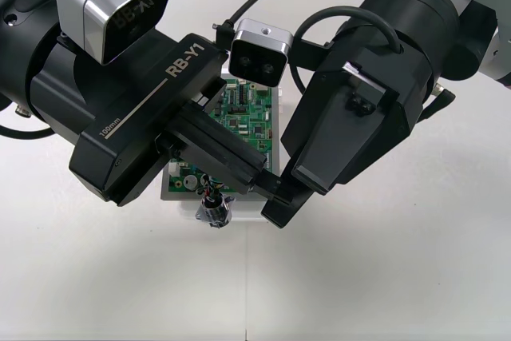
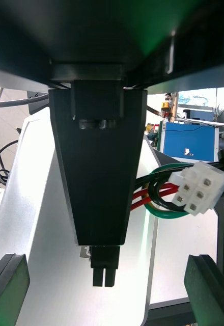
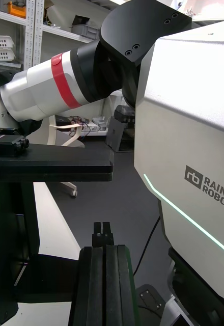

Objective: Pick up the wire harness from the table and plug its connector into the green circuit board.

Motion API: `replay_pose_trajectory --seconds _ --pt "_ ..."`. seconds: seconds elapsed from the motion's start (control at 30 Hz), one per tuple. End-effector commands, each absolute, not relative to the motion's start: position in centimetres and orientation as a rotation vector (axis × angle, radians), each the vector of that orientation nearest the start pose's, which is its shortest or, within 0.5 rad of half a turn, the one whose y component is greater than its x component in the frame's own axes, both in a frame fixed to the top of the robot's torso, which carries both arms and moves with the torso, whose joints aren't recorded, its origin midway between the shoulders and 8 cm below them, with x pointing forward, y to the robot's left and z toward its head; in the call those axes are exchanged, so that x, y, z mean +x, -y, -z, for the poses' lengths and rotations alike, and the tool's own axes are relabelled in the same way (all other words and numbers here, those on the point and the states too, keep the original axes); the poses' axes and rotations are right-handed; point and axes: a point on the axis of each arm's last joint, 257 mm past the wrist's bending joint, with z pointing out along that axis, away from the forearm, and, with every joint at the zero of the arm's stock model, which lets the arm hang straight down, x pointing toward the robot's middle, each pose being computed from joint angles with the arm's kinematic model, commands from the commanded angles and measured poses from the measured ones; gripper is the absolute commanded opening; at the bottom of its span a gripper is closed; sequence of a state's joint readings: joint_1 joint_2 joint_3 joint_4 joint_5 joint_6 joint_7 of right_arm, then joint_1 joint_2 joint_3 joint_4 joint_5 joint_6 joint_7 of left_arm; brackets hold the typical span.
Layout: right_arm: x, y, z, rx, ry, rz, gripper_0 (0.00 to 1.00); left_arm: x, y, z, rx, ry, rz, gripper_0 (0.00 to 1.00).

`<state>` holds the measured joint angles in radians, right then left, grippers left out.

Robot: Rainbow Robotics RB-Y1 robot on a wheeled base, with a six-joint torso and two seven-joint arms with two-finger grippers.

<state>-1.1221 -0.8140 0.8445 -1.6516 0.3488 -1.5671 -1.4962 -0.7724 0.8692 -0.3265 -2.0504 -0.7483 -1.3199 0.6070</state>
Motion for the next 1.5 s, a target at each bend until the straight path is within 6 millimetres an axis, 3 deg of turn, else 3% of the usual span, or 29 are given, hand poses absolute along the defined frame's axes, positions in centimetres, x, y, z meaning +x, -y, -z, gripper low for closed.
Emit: replay_pose_trajectory --seconds 0.03,0.2,0.3,0.87,1.1,1.5 --pt "18.5 0.5 -4.6 -1.710 -2.205 -2.241 0.90 20.0 0.5 -6.1 1.852 -0.905 1.305 0.00" --pt "18.7 0.4 -4.6 -1.701 -2.205 -2.242 0.93 20.2 0.4 -6.1 1.850 -0.914 1.303 0.00" --pt "18.9 0.4 -4.6 -1.742 -2.100 -2.229 0.93 20.2 0.2 -6.1 1.850 -0.918 1.304 0.00" --pt "19.1 0.4 -4.6 -1.732 -2.106 -2.227 0.93 20.6 -1.5 -6.1 1.829 -0.963 1.305 0.00" --pt "19.2 0.4 -4.6 -1.730 -2.106 -2.229 1.00 20.6 -3.2 -5.8 1.838 -0.963 1.291 0.00" --pt "20.6 0.3 -4.5 -1.659 -2.129 -2.228 1.00 20.4 -6.2 -5.5 1.825 -0.973 1.297 0.00"
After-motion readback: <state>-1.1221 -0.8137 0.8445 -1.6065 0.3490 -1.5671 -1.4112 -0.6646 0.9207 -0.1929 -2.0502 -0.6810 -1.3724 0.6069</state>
